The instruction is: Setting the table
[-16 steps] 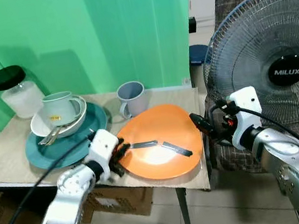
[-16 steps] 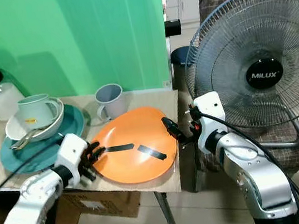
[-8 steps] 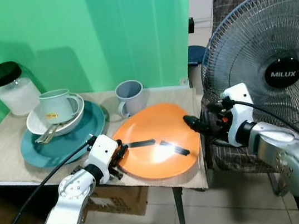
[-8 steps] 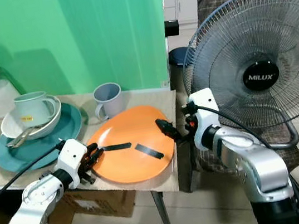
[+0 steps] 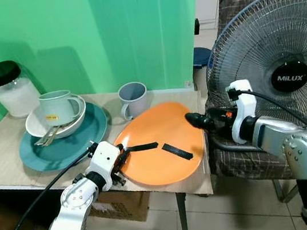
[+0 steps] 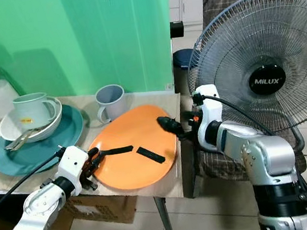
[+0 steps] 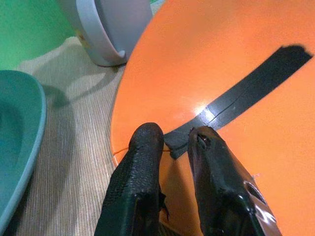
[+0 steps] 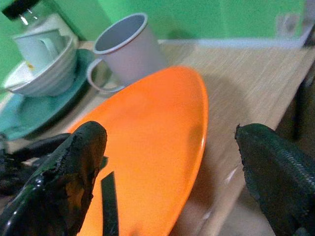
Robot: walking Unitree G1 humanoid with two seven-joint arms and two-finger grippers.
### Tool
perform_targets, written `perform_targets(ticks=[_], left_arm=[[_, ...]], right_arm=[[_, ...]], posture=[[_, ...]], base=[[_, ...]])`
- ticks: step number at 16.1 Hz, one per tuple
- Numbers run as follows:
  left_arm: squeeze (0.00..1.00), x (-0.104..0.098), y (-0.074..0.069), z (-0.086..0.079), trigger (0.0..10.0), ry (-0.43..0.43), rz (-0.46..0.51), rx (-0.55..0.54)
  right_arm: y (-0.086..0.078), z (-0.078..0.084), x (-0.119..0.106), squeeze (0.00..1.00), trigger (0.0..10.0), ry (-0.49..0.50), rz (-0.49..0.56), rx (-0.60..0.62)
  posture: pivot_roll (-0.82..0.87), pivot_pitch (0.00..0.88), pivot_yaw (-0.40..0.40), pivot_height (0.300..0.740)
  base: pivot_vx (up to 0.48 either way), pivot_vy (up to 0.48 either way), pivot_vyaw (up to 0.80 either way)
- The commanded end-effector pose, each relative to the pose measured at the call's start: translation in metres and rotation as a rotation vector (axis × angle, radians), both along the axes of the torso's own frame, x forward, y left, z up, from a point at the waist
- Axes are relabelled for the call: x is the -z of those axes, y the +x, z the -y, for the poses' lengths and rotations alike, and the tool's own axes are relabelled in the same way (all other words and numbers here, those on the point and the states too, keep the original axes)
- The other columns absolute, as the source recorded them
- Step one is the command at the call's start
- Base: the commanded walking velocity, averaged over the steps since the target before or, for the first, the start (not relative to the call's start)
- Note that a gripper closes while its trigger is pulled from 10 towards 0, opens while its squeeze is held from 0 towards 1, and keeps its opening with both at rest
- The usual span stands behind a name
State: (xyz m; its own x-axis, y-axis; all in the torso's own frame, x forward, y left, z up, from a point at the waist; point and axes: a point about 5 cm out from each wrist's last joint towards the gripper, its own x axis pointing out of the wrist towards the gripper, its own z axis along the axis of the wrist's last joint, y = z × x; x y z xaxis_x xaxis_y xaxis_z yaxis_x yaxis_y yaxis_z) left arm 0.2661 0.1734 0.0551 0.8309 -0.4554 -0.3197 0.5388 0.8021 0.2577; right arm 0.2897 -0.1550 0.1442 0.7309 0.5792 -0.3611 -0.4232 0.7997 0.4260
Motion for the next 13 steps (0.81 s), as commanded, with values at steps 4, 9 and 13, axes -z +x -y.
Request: perform_targets(ticks=[4,9,13], left_arm=[[0.0,0.019,-0.008,-0.012,10.0,0.059,-0.098,-0.028],[0.0,0.016,-0.006,-0.014,10.0,0.072,-0.089,-0.012],[0.0,0.017,-0.008,-0.016,10.0,0.078,-0.095,-0.011]], right_arm=[[0.005,0.008,-0.001,1.0,10.0,0.044,-0.108,0.031],[-0.003,-0.003,-0.014,1.0,10.0,0.125,-0.23,-0.096],[-0.004,-0.005,-0.011,1.0,10.0,0.121,-0.284,-0.07]], posture=[[-0.08,0.0,0.03,0.74],[-0.08,0.0,0.04,0.74],[-0.07,0.0,0.046,0.74]], base=[[0.0,0.0,0.0],[0.0,0.0,0.0],[0.0,0.0,0.0]])
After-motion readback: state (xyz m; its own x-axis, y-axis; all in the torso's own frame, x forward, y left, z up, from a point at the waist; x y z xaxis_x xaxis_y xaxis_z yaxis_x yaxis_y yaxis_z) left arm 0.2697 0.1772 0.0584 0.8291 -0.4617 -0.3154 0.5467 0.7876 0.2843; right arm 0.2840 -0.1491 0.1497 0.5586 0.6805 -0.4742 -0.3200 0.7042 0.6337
